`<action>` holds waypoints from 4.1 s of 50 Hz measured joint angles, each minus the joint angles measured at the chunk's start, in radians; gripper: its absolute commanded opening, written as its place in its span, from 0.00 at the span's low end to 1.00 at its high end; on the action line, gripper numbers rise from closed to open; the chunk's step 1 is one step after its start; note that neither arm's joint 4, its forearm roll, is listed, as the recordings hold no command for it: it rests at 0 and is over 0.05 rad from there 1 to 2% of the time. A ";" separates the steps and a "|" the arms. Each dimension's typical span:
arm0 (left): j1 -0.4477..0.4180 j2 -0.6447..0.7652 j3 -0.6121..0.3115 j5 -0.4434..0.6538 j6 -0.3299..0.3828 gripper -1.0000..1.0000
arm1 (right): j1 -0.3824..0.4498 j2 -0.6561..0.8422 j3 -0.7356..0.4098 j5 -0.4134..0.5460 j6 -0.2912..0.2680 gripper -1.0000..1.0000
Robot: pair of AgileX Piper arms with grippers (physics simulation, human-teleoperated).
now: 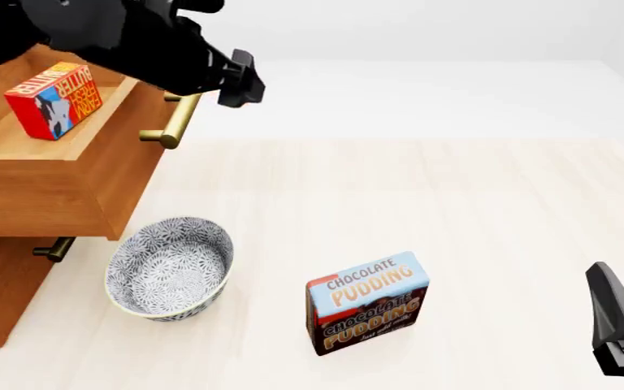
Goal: Put the butter at the back in the top drawer of the cabinet and close it.
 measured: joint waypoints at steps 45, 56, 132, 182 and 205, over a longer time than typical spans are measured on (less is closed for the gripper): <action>-0.076 0.143 0.040 -0.099 -0.085 1.00 | 0.000 0.000 0.000 0.000 0.000 1.00; -0.058 0.170 0.057 -0.118 -0.088 1.00 | 0.000 0.000 0.000 0.000 0.000 1.00; 0.143 0.037 0.238 -0.148 0.010 1.00 | 0.000 0.000 0.000 0.000 0.000 1.00; 0.242 -0.047 0.283 -0.141 0.024 1.00 | 0.000 0.000 0.000 0.000 0.000 1.00; 0.296 -0.075 0.298 -0.140 0.037 1.00 | 0.000 0.000 0.000 0.000 0.000 1.00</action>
